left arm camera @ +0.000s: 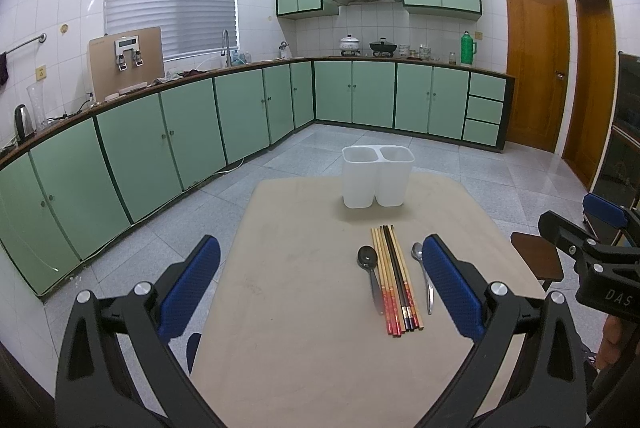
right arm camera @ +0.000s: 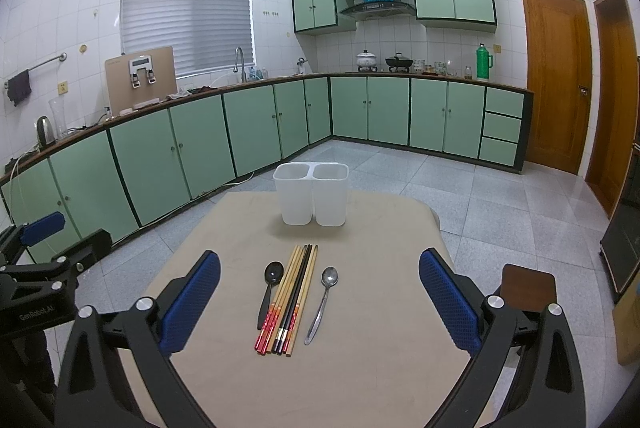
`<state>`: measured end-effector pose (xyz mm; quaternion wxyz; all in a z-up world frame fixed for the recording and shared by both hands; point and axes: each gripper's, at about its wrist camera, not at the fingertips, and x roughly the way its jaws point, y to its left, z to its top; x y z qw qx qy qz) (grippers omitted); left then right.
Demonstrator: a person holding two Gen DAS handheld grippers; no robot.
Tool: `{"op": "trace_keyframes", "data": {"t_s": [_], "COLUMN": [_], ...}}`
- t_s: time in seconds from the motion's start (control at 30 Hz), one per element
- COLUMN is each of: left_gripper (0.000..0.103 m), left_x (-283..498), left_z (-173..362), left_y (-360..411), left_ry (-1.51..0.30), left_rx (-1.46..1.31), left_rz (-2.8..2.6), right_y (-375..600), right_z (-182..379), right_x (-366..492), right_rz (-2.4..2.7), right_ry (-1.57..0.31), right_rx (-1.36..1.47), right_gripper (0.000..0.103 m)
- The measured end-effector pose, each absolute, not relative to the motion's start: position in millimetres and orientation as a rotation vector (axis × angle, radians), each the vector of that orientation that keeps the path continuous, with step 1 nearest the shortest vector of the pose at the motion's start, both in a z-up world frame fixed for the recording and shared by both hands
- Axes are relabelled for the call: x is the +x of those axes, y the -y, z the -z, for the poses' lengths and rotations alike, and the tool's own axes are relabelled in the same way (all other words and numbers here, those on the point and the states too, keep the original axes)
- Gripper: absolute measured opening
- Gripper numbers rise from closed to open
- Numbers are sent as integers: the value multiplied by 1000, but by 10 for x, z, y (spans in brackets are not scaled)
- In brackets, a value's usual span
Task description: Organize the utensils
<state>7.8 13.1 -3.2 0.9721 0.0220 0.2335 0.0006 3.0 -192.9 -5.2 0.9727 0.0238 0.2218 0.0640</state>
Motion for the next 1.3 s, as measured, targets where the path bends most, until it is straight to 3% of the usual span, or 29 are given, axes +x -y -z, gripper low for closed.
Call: {"op": "trace_keyframes", "data": {"t_s": [0.73,1.07,1.3], "left_gripper": [98,98,98], "left_x": [291,997,1560], "left_z": [189,650,1138], "left_y": [-131,-326,-363], "left_ry": [-516,-640,-772], "left_rx": [55,63,79], "left_rz": [-17,-65,-61], "right_y": [1942,1948,1953], "right_z": [146,754,1312], "right_x": [229,1006,1723], "right_rz": [-123,-111,-120], "right_ry": [-493,-670,-826], "right_rx": [63,54,120], "right_gripper": [97,97,78]}}
